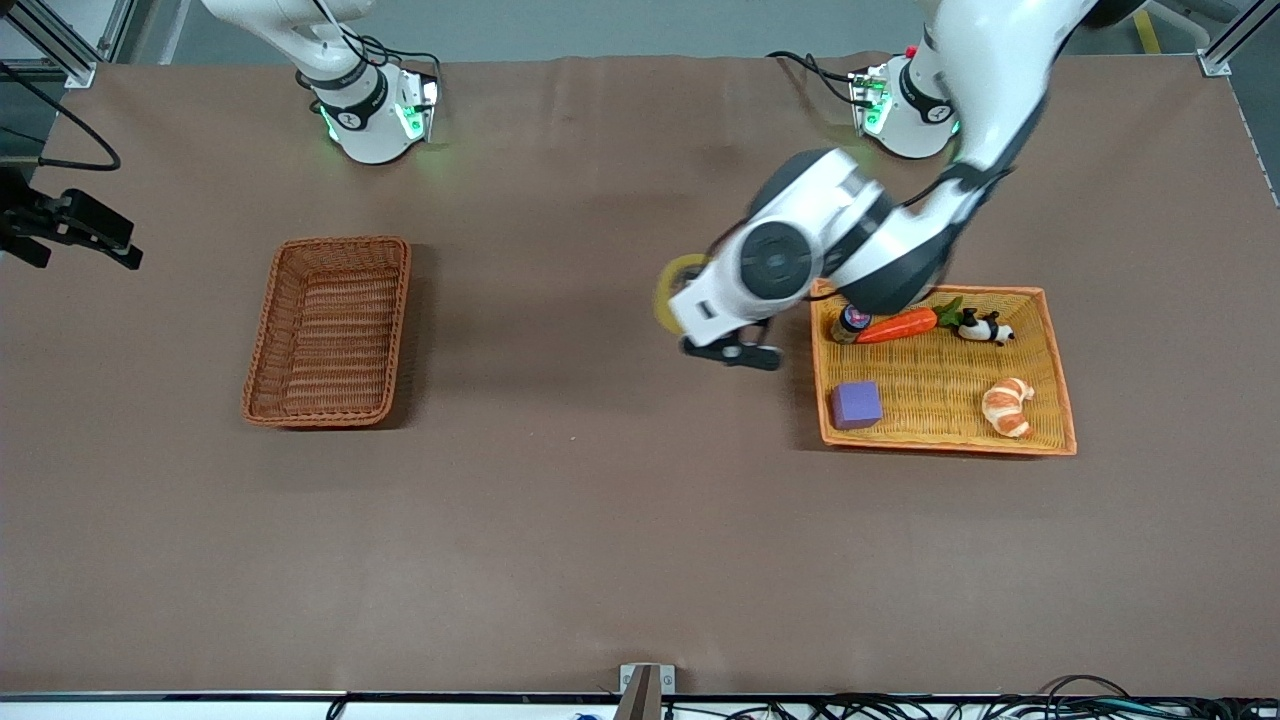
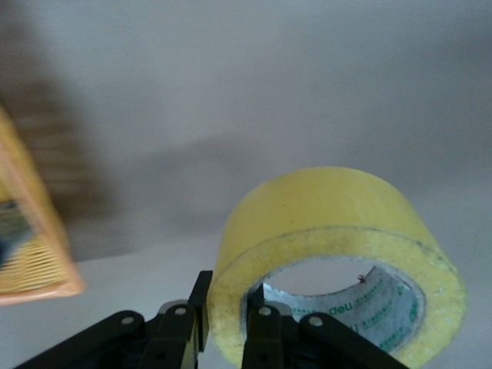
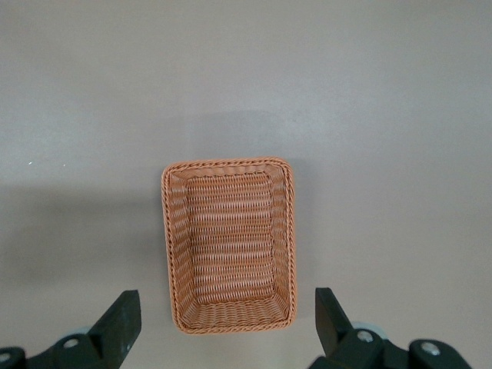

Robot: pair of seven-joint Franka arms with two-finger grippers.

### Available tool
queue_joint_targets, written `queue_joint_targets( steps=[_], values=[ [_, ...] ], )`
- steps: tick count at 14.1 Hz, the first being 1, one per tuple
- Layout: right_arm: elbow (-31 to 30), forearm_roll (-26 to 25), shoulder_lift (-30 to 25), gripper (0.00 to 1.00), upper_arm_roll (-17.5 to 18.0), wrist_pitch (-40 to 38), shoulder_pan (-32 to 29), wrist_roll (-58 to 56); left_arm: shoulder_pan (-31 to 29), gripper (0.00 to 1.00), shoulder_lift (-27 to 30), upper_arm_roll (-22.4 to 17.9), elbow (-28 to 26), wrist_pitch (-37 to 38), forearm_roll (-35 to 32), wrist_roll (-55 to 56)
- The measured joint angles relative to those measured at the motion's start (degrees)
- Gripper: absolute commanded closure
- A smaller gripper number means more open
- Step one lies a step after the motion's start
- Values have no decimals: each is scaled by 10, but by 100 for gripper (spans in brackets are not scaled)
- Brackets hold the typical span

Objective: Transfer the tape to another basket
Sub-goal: 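Lift the tape roll and carry it toward the brown basket, then set the tape roll on the table while the right gripper approaches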

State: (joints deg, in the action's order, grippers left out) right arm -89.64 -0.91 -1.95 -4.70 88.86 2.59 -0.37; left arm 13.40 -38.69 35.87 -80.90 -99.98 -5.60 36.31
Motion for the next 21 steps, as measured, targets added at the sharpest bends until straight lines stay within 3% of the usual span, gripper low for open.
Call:
queue_joint_targets(
  steps=[2, 5, 7, 10, 11, 12, 13, 18, 21],
  values=[
    [0, 0, 2, 0, 0, 7, 0, 0, 81, 100, -64, -55, 55, -41, -3, 28],
    [0, 0, 5, 0, 0, 14, 0, 0, 208, 100, -119, -170, 101, -108, -2, 55],
    [0, 0, 8, 0, 0, 24, 0, 0, 241, 99, -160, -189, 144, -119, -2, 79],
    [-1, 14, 22, 0, 0, 47, 0, 0, 242, 97, -198, -189, 187, -141, 12, 84],
    [-1, 18, 27, 0, 1, 50, 0, 0, 242, 90, -204, -189, 191, -153, 31, 84],
    [-1, 20, 32, 0, 1, 52, 0, 0, 243, 76, -206, -189, 193, -163, 52, 84],
    [-1, 20, 36, 0, 1, 53, 1, 0, 244, 55, -207, -189, 194, -170, 68, 84],
    [-2, 31, 63, 0, 5, 73, 3, 0, 243, 39, -207, -189, 198, -171, 79, 84],
    [-11, 35, 71, 0, 11, 88, 3, 0, 237, 24, -194, -190, 207, -143, 80, 84]
  ],
)
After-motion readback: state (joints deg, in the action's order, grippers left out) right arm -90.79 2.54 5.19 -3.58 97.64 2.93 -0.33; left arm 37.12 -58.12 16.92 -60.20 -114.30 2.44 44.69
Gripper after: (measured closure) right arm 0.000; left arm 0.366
